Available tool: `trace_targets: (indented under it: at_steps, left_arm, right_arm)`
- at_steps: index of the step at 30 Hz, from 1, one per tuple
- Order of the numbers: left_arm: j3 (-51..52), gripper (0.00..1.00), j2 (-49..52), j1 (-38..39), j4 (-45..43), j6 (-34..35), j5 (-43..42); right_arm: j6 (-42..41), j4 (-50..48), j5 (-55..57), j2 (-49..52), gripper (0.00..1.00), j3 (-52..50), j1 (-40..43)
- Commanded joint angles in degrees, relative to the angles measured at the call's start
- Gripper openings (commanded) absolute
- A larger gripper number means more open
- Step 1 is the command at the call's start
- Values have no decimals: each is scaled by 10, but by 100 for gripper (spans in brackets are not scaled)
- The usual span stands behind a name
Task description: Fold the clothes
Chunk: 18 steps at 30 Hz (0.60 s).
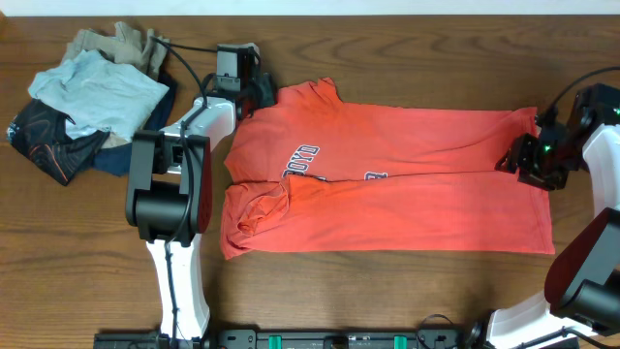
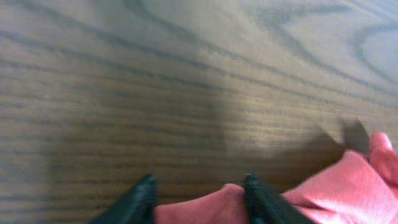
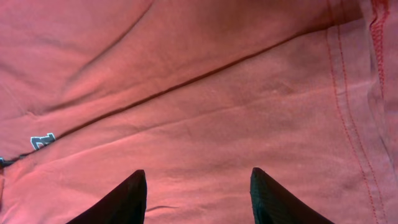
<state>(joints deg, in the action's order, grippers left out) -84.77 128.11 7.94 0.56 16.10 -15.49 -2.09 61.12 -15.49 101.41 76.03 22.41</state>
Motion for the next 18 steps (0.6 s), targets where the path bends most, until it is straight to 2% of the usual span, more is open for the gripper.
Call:
trace_targets:
  at_steps: [1,3,4,5,7,8,14,18]
  left_arm:
    - [3,40,3,2,22,-8,-19]
    - [3,38,3,2,37,-8,-19]
    - [3,34,3,2,39,-8,-19]
    - [3,28,3,2,39,-8,-19]
    - [3,11,2,1,37,-8,-19]
    - [3,6,1,1,35,-8,-19]
    - [3,6,-27,0,35,-8,-19]
    - [3,6,-66,0,59,39,-20]
  right_arm:
    - [5,-3,-6,-9,52,7,-8]
    - [5,-7,-6,-9,52,7,-8]
    - [5,-10,-5,-9,52,7,-8]
    - [4,-13,-6,-9,52,7,-8]
    - [4,-18,-5,-9,52,7,-8]
    - [4,-20,-5,-9,52,7,-8]
    - [4,-38,38,-9,52,7,-8]
    - [5,-88,83,-9,56,7,-8]
